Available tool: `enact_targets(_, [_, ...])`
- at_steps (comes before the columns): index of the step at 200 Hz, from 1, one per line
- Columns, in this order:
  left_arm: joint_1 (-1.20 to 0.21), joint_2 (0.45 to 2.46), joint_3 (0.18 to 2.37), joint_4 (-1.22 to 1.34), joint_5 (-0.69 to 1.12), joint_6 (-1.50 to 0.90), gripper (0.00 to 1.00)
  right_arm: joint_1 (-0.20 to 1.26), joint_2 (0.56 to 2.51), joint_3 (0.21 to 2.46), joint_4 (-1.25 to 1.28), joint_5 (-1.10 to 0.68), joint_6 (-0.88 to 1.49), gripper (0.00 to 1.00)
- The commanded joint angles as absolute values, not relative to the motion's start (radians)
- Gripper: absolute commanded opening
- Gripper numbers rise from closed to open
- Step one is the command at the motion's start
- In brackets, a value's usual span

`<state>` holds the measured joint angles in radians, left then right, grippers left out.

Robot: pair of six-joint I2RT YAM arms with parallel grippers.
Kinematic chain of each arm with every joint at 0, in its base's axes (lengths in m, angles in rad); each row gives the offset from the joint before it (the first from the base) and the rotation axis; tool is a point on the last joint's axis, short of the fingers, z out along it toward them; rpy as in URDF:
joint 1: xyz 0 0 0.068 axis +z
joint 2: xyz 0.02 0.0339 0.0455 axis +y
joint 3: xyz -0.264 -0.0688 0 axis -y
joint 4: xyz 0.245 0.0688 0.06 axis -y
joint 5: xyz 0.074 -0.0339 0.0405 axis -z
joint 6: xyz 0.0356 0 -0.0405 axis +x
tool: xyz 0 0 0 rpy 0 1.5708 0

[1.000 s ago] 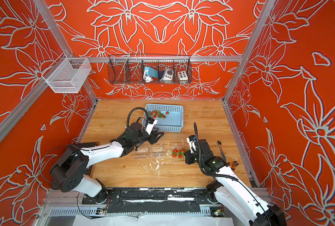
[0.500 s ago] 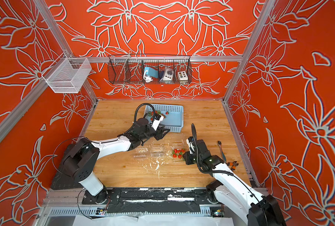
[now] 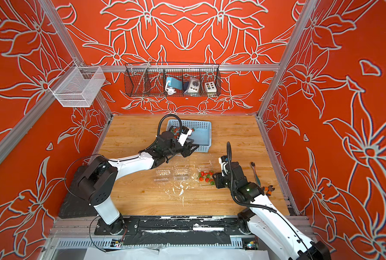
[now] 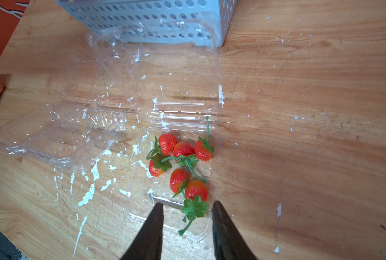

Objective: Pack strawberries into containers
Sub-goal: Place the strawberry in the packing box, then close the packing box at the center of the board.

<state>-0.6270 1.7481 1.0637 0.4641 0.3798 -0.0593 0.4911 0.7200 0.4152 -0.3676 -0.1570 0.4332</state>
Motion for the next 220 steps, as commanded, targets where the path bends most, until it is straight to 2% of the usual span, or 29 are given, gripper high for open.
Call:
enact_targets(1, [-0.636,1.781,1.089,0.409,0.426,-0.032,0.52,0.495,0.71,0.399,-0.385,-0.143,0.465,0.39])
enact_targets(120, [-0.69,1.857,1.165,0.302,0.53,0.025,0.52,0.496,0.652,0.395,-0.406,-0.171,0.489,0.41])
enact_targets(220, [-0.741,1.829,1.135,0.269,0.507,0.063,0.51,0.495,0.585,0.392,-0.44,-0.163,0.513,0.42])
